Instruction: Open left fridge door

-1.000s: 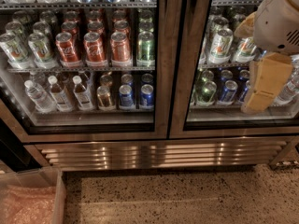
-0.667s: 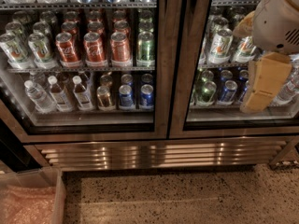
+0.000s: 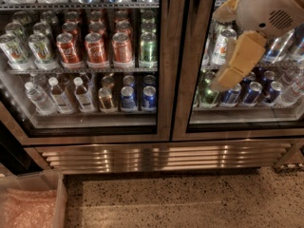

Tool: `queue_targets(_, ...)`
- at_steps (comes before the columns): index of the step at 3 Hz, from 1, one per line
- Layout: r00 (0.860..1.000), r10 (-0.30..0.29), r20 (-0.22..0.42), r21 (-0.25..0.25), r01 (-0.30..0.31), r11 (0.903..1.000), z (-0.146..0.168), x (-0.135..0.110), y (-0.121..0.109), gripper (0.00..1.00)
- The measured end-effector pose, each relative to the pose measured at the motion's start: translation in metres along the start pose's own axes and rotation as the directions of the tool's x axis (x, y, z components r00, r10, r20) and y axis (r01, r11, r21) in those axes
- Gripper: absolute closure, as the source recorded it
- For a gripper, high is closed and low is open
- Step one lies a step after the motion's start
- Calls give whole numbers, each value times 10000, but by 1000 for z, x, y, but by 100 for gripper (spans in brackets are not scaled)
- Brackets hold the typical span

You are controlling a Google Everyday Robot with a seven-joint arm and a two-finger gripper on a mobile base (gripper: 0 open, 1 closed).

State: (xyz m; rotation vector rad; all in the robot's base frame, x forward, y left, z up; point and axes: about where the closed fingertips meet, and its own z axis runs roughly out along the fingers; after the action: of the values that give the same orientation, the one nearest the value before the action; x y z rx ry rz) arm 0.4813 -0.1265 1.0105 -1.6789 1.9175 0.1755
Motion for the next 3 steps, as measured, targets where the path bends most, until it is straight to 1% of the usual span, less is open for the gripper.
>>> queue_targets(1, 9942, -387, 1002, -117, 401, 9991, 11, -36, -6, 0)
queue_targets(2, 9908, -504, 1253, -131, 525, 9985, 14, -46, -7, 0)
queue_targets(3, 9876, -460, 1502, 29, 461, 9989, 19, -55, -10, 0)
